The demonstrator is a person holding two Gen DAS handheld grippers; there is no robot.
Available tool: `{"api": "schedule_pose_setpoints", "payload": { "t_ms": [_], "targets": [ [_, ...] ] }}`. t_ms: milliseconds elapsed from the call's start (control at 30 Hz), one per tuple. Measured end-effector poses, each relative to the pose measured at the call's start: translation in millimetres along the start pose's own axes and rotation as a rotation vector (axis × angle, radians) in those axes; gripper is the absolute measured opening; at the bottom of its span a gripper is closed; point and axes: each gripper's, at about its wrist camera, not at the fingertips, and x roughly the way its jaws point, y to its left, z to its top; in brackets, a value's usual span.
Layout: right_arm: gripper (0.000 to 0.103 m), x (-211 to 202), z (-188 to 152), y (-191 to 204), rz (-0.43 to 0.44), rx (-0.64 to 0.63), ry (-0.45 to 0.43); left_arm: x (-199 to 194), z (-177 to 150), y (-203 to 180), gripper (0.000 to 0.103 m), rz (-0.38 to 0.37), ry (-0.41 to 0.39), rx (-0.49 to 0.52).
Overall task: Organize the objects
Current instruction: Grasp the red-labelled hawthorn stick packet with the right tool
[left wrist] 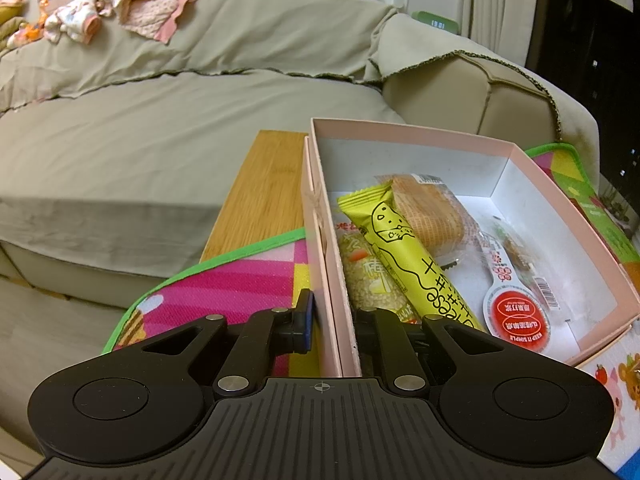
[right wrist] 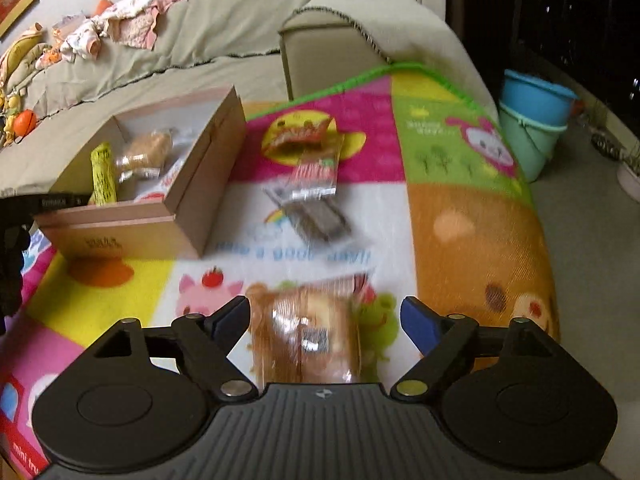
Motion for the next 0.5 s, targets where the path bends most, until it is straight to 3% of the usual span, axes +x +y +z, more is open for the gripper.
{"api": "schedule_pose_setpoints", "payload": {
  "t_ms": [233,500],
  "targets": [
    [0.084,1.4,3.0,13.1,-0.01,-0.037,-0.022,0.0,-0.2,-0.4,0.013,0.0,-0.001,-0.001],
    [0.081,41.5,68.9,11.2,-0.009,-0.031,-0.054,-0.1,-0.1,0.0,0.013,-0.001,-0.001,0.0]
  ]
}}
